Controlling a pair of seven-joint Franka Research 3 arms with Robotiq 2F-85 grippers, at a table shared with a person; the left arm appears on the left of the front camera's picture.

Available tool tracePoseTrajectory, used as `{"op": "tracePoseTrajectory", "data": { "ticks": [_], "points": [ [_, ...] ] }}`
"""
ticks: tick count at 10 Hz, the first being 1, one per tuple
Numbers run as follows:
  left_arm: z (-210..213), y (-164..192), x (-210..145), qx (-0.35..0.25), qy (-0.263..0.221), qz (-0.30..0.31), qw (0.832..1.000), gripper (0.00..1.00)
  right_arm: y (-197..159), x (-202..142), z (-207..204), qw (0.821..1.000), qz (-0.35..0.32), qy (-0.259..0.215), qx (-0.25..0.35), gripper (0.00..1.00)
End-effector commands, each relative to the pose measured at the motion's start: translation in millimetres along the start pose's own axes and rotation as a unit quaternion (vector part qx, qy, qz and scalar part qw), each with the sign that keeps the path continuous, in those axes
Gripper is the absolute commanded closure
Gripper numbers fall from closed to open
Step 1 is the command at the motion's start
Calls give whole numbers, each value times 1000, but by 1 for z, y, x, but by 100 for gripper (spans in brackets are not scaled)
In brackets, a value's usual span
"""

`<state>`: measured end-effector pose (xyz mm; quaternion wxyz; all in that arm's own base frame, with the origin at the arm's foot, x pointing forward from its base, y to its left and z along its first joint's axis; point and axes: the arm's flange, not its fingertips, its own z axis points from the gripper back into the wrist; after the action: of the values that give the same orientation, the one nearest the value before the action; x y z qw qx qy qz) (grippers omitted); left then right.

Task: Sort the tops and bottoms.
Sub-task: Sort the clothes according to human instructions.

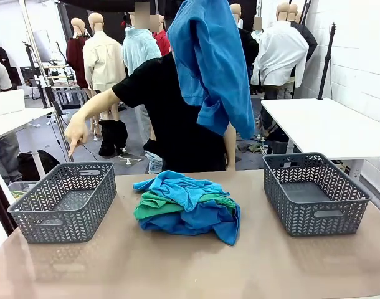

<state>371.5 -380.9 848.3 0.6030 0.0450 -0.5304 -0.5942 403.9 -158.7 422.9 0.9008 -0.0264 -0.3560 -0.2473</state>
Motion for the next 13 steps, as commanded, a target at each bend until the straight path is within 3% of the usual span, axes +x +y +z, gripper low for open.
{"op": "tracePoseTrajectory", "data": {
  "ticks": [1,11,13],
  "points": [
    [5,4,2,6,-2,1,1000,100,1,0,2,1000,3,0,-3,0],
    [0,0,0,0,0,0,1000,100,1,0,2,1000,3,0,-3,0],
    [39,38,-30,80,14,-2,997,100,1,0,2,1000,3,0,-3,0]
  ]
}}
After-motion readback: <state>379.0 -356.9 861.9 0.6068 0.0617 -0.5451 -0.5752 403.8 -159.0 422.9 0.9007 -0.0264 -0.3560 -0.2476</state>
